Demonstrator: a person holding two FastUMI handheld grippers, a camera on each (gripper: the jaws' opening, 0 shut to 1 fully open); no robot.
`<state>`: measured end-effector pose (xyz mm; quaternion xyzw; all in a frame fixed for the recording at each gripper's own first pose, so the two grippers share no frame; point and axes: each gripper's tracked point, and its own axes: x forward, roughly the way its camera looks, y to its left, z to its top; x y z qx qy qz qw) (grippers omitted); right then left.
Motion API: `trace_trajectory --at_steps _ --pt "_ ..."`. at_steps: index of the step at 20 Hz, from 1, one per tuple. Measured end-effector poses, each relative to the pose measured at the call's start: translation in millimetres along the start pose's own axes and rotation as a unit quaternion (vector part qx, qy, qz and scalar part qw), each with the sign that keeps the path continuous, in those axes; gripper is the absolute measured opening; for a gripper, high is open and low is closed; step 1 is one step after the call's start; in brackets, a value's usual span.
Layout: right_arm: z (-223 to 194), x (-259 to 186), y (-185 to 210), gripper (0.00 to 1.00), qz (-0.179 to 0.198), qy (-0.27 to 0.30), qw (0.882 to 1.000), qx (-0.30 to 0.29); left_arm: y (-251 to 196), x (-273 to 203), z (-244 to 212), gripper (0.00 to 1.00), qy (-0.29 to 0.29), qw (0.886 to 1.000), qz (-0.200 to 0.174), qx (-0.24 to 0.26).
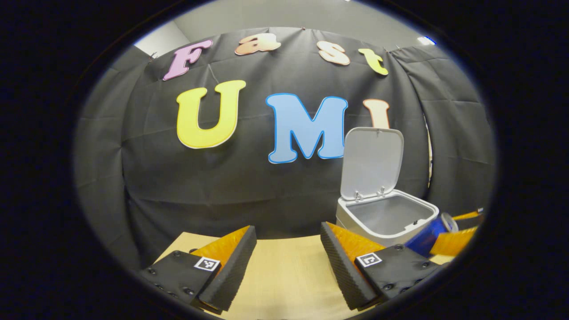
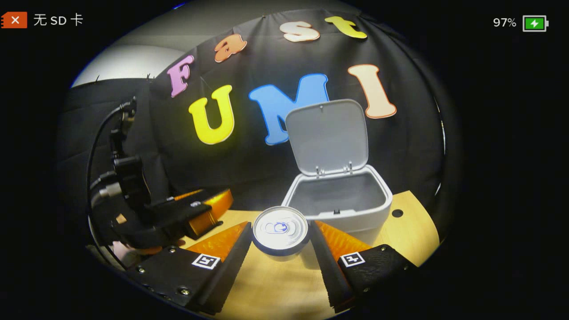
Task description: Press the lid of the desktop garbage bin to open it, pick up the crumpled paper on the desktop and throw it into the bin, then pick up the pop can on the desktop and drop it into the bin, and finally close the garbage bin lid.
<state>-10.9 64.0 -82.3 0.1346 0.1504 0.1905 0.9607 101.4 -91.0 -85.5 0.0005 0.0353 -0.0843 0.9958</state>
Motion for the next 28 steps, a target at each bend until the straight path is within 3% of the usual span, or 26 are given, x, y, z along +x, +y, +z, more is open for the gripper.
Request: trace_trajectory --at_steps 10,16,17,19,20,21,22,23,24,25,28 --pt "74 30 -41 0.83 -0.035 -0.083 0.996 0.004 -10 -2 2 1.0 -0.004 1.0 -0.001 -0.013" --pt "84 53 -78 0.83 -0.085 -0.097 0.991 -0.018 -8 -7 3 1.0 -0.002 1.0 -0.001 -0.007" --pt "86 56 -82 0.83 -0.093 -0.099 0.991 -0.021 -7 -7 4 0.9 -0.002 1.0 -0.001 -0.006" --pt "86 61 -92 0.83 -0.106 -0.1 0.989 -0.025 -6 -7 4 1.0 -0.001 1.0 -0.001 -0.004" --pt "86 63 -94 0.83 -0.11 -0.099 0.989 -0.025 -5 -8 4 0.96 -0.001 1.0 0.0 -0.003" --pt "84 65 -96 0.83 -0.113 -0.096 0.989 -0.026 -5 -8 5 1.0 -0.002 1.0 0.001 -0.001" --pt "81 66 -98 0.83 -0.117 -0.093 0.988 -0.03 -3 -9 6 0.96 -0.002 1.0 0.001 0.001" --pt "80 68 -100 0.83 -0.12 -0.091 0.988 -0.035 -3 -9 7 1.0 -0.004 1.0 0.001 0.001" --pt "79 68 -99 0.84 -0.122 -0.09 0.988 -0.039 -2 -10 7 0.96 -0.004 1.0 0.001 0.002" --pt "80 68 -98 0.84 -0.122 -0.091 0.987 -0.041 -2 -10 8 1.0 -0.004 1.0 0.001 0.001" --pt "80 69 -95 0.84 -0.121 -0.092 0.988 -0.042 0 -12 9 0.96 -0.004 1.0 0.003 0.002"
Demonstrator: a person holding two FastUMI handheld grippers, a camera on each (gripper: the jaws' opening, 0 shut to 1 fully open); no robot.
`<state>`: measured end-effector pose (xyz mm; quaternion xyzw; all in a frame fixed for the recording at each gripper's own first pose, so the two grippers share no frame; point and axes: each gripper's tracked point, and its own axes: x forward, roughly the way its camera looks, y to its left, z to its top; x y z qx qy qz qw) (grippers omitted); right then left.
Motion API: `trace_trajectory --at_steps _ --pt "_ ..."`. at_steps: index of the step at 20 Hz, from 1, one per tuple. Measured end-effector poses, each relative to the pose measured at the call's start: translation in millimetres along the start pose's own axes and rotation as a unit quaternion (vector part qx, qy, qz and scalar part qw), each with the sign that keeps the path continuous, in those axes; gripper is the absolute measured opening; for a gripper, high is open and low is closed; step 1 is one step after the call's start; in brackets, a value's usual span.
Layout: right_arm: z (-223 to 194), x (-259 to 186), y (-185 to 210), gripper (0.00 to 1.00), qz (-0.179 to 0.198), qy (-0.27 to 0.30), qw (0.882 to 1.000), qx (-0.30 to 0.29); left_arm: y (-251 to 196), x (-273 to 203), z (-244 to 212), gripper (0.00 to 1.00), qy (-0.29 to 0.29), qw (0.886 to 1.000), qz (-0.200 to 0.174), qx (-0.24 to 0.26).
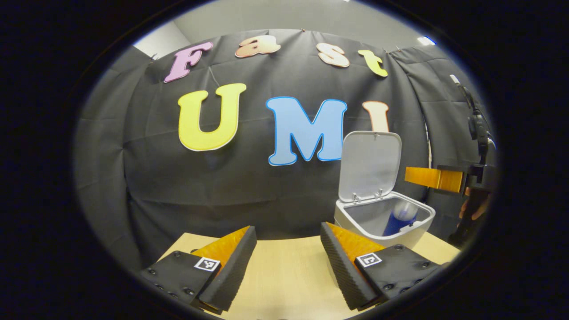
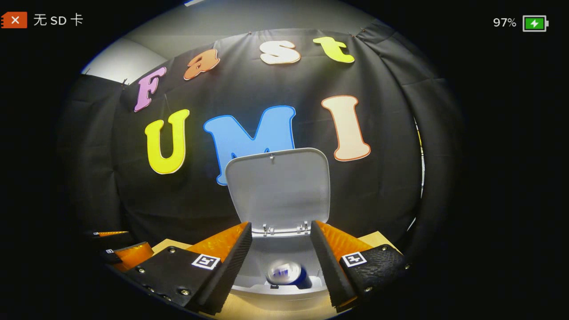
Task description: Press the lid of the desktop garbage bin to open it, pick up the crumpled paper on the desktop and throw it into the bin, then pick up the pop can on the desktop and drop it into the bin, and finally close the garbage bin lid.
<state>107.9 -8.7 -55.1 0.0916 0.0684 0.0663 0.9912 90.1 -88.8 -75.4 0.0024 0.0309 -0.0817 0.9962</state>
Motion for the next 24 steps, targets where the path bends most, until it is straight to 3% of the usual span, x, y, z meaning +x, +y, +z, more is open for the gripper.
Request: trace_trajectory --at_steps 2,5,6,10,11,12,13,14,19,20,21,24 --pt "-1 -1 1 0.85 0.001 0.002 1.0 0.0 1 -2 2 1.0 -0.002 1.0 0.001 0.002" --pt "4 -3 0 0.9 -0.001 -0.003 1.0 0.001 2 -4 4 1.0 -0.006 1.0 0.002 0.004" --pt "5 -4 1 0.92 -0.001 -0.004 1.0 0.004 2 -4 5 0.96 -0.006 1.0 0.003 0.003" --pt "11 -7 -2 0.92 -0.006 -0.012 1.0 0.011 3 -6 5 0.96 -0.006 1.0 0.005 0.001" --pt "14 -7 -3 0.92 -0.007 -0.014 1.0 0.012 3 -7 5 1.0 -0.007 1.0 0.005 0.001" --pt "16 -6 -3 0.92 -0.008 -0.016 1.0 0.01 4 -8 6 0.96 -0.006 1.0 0.005 0.001" --pt "19 -5 -4 0.96 -0.01 -0.019 1.0 0.006 4 -8 6 1.0 -0.006 1.0 0.005 0.002" --pt "25 -5 -5 0.92 -0.011 -0.023 1.0 0.002 4 -9 6 1.0 -0.007 1.0 0.005 0.002" --pt "60 6 -5 0.92 -0.01 -0.053 0.998 -0.012 3 -9 8 1.0 -0.006 1.0 0.003 -0.001" --pt "66 9 -3 0.92 -0.009 -0.057 0.998 -0.014 0 -10 9 0.96 -0.005 1.0 0.001 -0.003" --pt "72 14 -1 0.91 -0.008 -0.06 0.998 -0.017 -1 -10 11 1.0 -0.006 1.0 0.0 -0.005" --pt "94 25 6 0.92 -0.002 -0.076 0.997 -0.027 -2 -11 19 0.96 -0.01 1.0 0.003 -0.005"
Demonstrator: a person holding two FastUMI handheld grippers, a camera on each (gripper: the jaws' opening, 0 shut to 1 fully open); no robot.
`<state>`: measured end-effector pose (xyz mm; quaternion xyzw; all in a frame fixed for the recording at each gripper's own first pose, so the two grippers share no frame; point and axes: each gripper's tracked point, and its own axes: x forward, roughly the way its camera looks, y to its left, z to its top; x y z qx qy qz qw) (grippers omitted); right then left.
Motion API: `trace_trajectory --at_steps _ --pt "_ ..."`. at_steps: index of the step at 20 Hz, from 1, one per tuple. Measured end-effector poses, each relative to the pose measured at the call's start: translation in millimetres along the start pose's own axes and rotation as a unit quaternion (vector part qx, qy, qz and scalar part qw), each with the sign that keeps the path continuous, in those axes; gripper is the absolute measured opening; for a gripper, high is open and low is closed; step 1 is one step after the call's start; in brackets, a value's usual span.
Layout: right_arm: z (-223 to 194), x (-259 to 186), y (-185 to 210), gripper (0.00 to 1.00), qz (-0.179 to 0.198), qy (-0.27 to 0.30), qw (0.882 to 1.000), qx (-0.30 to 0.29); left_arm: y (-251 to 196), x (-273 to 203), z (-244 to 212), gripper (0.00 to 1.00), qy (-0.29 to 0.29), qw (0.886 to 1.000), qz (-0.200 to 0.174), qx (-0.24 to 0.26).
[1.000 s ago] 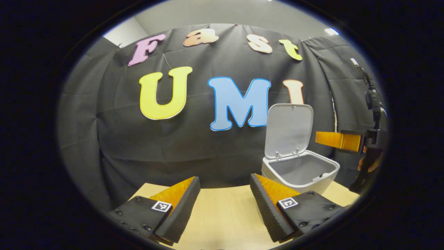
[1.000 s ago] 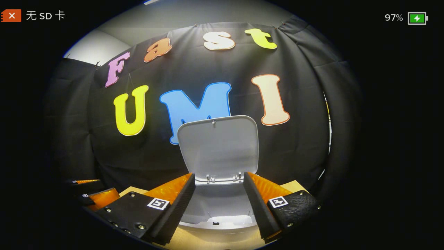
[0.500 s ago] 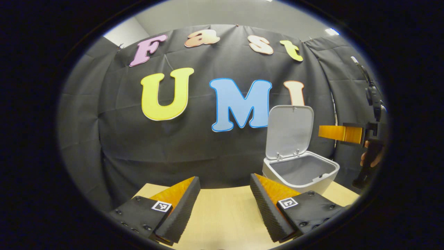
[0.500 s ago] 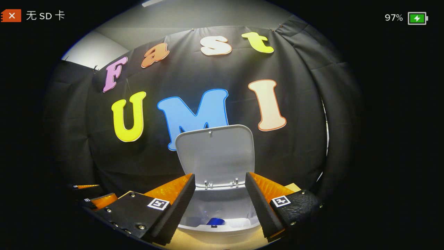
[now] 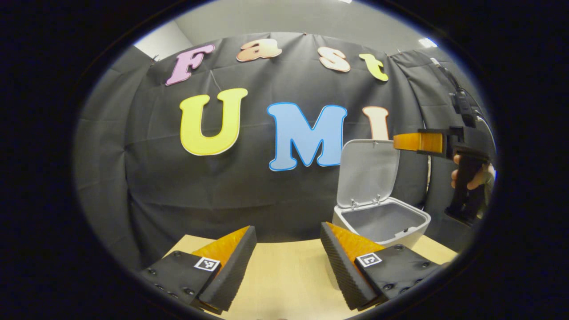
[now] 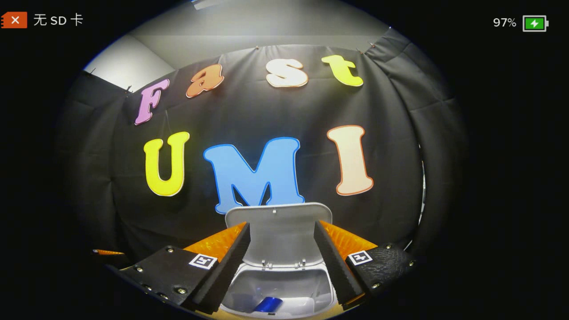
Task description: Press the lid of the desktop garbage bin to open it, pick up the crumpled paper on the desktop and throw it into the bin, then pick up the pop can on the desktop and drop it into the bin, and finally close the garbage bin lid.
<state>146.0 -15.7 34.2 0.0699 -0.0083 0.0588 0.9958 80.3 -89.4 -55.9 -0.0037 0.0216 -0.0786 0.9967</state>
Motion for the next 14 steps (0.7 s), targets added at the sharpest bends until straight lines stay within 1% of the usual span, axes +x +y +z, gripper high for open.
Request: trace_trajectory --at_steps 2,3,7,8,9,11,14 --pt "12 10 5 0.92 0.003 -0.011 1.0 -0.006 1 -2 2 0.95 0.001 1.0 0.005 -0.003" --pt "17 16 6 0.92 0.002 -0.016 1.0 -0.01 2 -2 2 1.0 0.002 1.0 0.007 -0.005" --pt "38 36 7 0.92 -0.007 -0.037 0.999 -0.016 7 -3 2 1.0 0.006 1.0 0.02 -0.005" --pt "40 43 7 0.96 -0.008 -0.039 0.999 -0.016 9 -4 4 1.0 0.006 1.0 0.023 -0.005" --pt "41 49 6 0.92 -0.01 -0.04 0.999 -0.016 11 -5 6 1.0 0.005 1.0 0.024 -0.007" --pt "42 61 3 0.91 -0.014 -0.038 0.999 -0.018 13 -8 11 1.0 0.003 0.999 0.029 -0.013" --pt "30 80 -4 0.91 -0.022 -0.021 0.999 -0.025 20 -10 15 1.0 0.002 0.999 0.039 -0.017"
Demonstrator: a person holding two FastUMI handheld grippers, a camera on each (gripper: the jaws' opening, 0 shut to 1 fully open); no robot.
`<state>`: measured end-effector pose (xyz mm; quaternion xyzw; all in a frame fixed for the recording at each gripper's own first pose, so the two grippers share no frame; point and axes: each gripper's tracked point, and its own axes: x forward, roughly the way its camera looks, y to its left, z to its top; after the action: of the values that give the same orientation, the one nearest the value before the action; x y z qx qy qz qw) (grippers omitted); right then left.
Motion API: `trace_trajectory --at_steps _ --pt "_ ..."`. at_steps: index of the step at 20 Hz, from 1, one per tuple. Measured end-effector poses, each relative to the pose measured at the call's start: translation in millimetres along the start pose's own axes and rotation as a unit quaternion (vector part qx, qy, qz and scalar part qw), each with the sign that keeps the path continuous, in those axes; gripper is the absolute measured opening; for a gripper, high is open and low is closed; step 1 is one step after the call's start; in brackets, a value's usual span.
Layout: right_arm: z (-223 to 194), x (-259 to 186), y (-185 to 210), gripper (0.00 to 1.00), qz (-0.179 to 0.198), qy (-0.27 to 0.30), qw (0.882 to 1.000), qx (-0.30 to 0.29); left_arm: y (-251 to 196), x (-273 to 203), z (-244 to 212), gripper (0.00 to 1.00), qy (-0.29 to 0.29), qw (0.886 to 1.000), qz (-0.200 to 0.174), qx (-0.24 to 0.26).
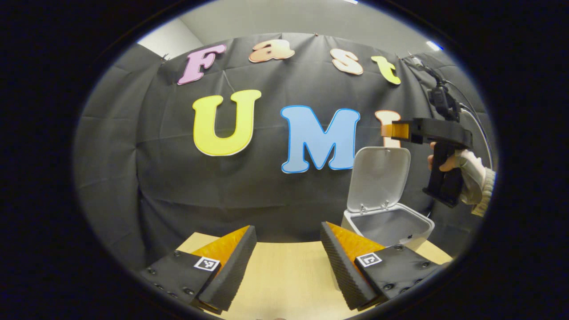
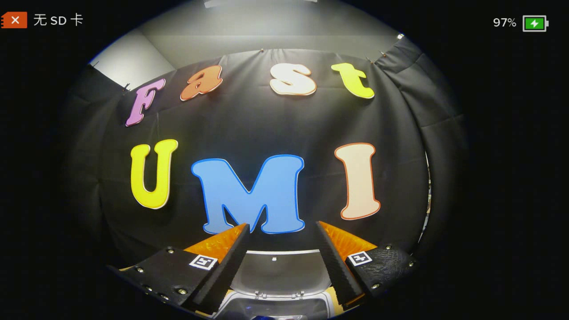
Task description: Press the lid of the desktop garbage bin to open it, pick up the crumpled paper on the desktop and throw it into the bin, then pick up the pop can on the desktop and drop it into the bin, and finally close the garbage bin lid.
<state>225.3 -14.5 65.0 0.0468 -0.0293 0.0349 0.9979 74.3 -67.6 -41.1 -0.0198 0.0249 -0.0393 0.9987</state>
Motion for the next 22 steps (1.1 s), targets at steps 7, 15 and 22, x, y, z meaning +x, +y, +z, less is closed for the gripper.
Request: trace_trajectory --at_steps 7,15,22 --pt "-20 4 -11 0.92 -0.014 0.038 0.999 0.001 13 -9 -5 1.0 0.006 1.0 0.013 -0.009" --pt "-40 -62 -8 0.92 -0.001 0.077 0.997 0.003 5 -17 -9 1.0 0.006 1.0 -0.004 0.003" --pt "-114 -118 -4 0.96 0.0 0.15 0.989 0.005 -6 -22 -15 1.0 0.009 1.0 -0.023 0.014"
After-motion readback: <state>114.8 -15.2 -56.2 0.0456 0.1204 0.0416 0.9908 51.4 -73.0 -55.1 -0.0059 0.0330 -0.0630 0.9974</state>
